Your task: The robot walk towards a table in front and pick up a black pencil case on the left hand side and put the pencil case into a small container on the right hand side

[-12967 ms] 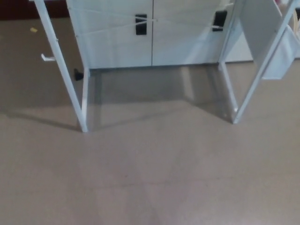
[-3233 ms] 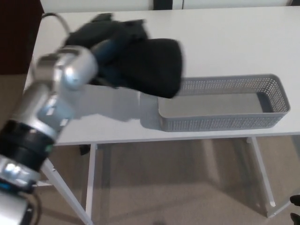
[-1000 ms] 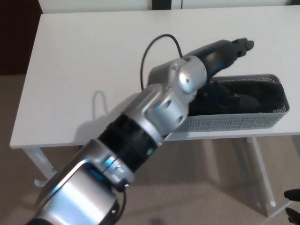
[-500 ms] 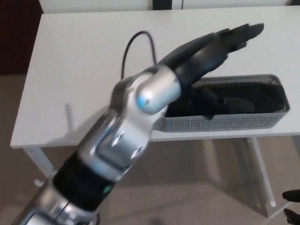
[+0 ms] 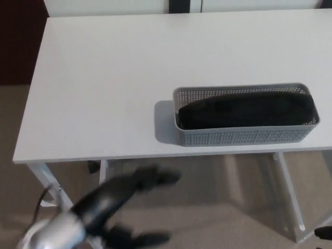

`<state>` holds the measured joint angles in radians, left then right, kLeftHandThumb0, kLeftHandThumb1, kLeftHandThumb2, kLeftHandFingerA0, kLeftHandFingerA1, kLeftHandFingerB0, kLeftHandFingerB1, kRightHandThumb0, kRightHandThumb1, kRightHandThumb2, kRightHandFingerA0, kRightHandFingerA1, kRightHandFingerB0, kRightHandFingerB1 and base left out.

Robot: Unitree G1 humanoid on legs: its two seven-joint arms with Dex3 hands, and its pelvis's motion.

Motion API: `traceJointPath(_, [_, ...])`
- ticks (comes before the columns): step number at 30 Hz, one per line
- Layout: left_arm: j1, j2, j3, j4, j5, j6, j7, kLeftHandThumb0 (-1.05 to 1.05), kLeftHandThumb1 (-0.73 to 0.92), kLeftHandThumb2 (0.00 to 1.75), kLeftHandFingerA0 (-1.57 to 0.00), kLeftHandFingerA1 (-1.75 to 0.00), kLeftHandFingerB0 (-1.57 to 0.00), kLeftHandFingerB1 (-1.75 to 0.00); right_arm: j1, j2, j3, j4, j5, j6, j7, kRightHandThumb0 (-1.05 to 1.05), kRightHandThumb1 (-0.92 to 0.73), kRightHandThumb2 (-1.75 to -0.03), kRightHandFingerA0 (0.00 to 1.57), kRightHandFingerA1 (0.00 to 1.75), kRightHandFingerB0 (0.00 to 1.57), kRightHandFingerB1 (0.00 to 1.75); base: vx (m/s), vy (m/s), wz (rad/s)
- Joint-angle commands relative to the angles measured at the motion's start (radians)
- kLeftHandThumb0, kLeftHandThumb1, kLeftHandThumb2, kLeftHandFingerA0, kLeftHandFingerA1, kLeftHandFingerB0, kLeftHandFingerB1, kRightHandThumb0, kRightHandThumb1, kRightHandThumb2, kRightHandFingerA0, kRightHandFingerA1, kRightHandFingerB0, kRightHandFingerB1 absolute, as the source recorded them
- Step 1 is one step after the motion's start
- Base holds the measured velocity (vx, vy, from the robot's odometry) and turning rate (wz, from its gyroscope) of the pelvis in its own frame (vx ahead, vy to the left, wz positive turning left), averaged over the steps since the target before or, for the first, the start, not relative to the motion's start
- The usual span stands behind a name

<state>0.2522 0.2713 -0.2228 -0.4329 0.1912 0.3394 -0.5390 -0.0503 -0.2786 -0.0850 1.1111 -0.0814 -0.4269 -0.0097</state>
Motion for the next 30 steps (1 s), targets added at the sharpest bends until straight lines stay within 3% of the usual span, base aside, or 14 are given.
traceJointPath(1, [0.521, 0.312, 0.163, 0.102, -0.136, -0.449, -0.217, -0.77, 0.61, 0.59, -0.18, -0.35, -0.18, -0.27, 0.078, -0.031, 0.005, 0.048, -0.017, -0.006, -0.017, -0.25, -0.47, -0.54, 0.92, 0.6, 0.83, 0.54, 0.0, 0.0, 0.0])
traceJointPath(4, [0.392, 0.27, 0.102, 0.29, -0.035, -0.422, -0.065, -0.8, 0.63, 0.6, -0.19, -0.35, -0.18, -0.28, 0.081, -0.027, 0.009, 0.047, -0.021, -0.009, -0.024, -0.26, -0.47, -0.54, 0.93, 0.6, 0.83, 0.54, 0.0, 0.0, 0.0])
traceJointPath(6, [0.262, 0.213, 0.071, 0.496, 0.003, -0.417, 0.029, -0.38, 0.31, 0.94, -0.02, -0.51, 0.0, -0.48, 0.085, -0.024, 0.012, 0.042, -0.026, -0.006, -0.036, -0.26, -0.48, -0.54, 0.93, 0.6, 0.81, 0.54, 0.0, 0.0, 0.0])
traceJointPath(7, [0.233, 0.2, 0.065, 0.546, 0.012, -0.415, 0.052, -0.84, 0.65, 0.63, -0.12, -0.32, -0.14, -0.25, 0.086, -0.024, 0.01, 0.041, -0.024, -0.007, -0.033, -0.26, -0.48, -0.54, 0.91, 0.6, 0.8, 0.54, 0.0, 0.0, 0.0])
traceJointPath(14, [-0.072, 0.08, 0.104, 1.104, 0.051, -0.382, 0.357, -0.79, 0.56, 0.92, -0.04, -0.39, -0.08, -0.26, 0.081, -0.023, -0.009, 0.038, -0.003, -0.011, -0.009, -0.28, -0.52, -0.55, 0.68, 0.53, 0.66, 0.5, 0.0, 0.0, 0.0])
traceJointPath(15, [-0.084, 0.077, 0.128, 1.162, 0.032, -0.401, 0.38, -0.81, 0.57, 0.97, -0.09, -0.48, 0.0, -0.27, 0.077, -0.025, -0.002, 0.043, -0.011, -0.011, -0.013, -0.41, -0.39, -0.77, 0.62, 0.65, 0.53, 0.58, 0.0, 0.0, 0.0])
traceJointPath(20, [-0.088, 0.089, 0.177, 1.251, -0.025, -0.421, 0.347, -0.86, 0.59, 0.93, -0.09, -0.45, -0.07, -0.25, 0.083, -0.033, -0.009, 0.032, -0.003, -0.015, 0.002, -0.37, -0.53, -0.55, 0.63, 0.53, 0.58, 0.47, 0.0, 0.0, 0.0])
traceJointPath(24, [-0.035, 0.085, 0.219, 1.175, -0.073, -0.464, 0.303, -0.81, 0.57, 0.93, -0.11, -0.47, -0.04, -0.3, 0.088, -0.04, -0.01, 0.023, -0.002, -0.018, 0.014, -0.43, -0.4, -0.79, 0.59, 0.64, 0.49, 0.57, 0.0, 0.0, 0.0])
traceJointPath(25, [-0.026, 0.08, 0.229, 1.156, -0.084, -0.472, 0.289, -0.39, 0.34, 0.97, 0.0, -0.5, 0.0, -0.5, 0.085, -0.041, -0.007, 0.021, -0.005, -0.009, 0.014, -0.36, -0.53, -0.55, 0.63, 0.53, 0.58, 0.47, 0.0, 0.0, 0.0])
traceJointPath(26, [-0.025, 0.08, 0.23, 1.155, -0.08, -0.487, 0.287, -0.8, 0.7, 0.62, -0.18, -0.37, -0.1, -0.23, 0.085, -0.041, -0.006, 0.02, -0.005, -0.008, 0.015, -0.36, -0.53, -0.55, 0.63, 0.53, 0.59, 0.47, 0.0, 0.0, 0.0])
traceJointPath(27, [-0.025, 0.08, 0.229, 1.155, -0.074, -0.504, 0.288, -0.8, 0.7, 0.62, -0.18, -0.37, -0.1, -0.23, 0.085, -0.041, -0.006, 0.019, -0.005, -0.008, 0.016, -0.36, -0.53, -0.55, 0.63, 0.53, 0.59, 0.47, 0.0, 0.0, 0.0])
traceJointPath(28, [-0.021, 0.075, 0.234, 1.143, -0.074, -0.515, 0.281, -0.39, 0.34, 0.96, 0.0, -0.5, 0.0, -0.5, 0.084, -0.04, -0.005, 0.021, -0.007, -0.013, 0.015, -0.36, -0.53, -0.56, 0.62, 0.53, 0.58, 0.47, 0.0, 0.0, 0.0])
traceJointPath(29, [-0.023, 0.07, 0.233, 1.137, -0.072, -0.52, 0.276, -0.85, 0.57, 0.88, -0.1, -0.43, -0.09, -0.29, 0.083, -0.037, -0.008, 0.022, -0.003, -0.012, 0.015, -0.4, -0.4, -0.79, 0.57, 0.63, 0.48, 0.57, 0.0, 0.0, 0.0])
traceJointPath(30, [-0.02, 0.068, 0.23, 1.134, -0.067, -0.528, 0.274, -0.75, 0.53, 0.92, -0.05, -0.44, 0.0, -0.29, 0.083, -0.036, -0.012, 0.021, 0.002, -0.01, 0.018, -0.41, -0.4, -0.79, 0.58, 0.64, 0.48, 0.57, 0.0, 0.0, 0.0])
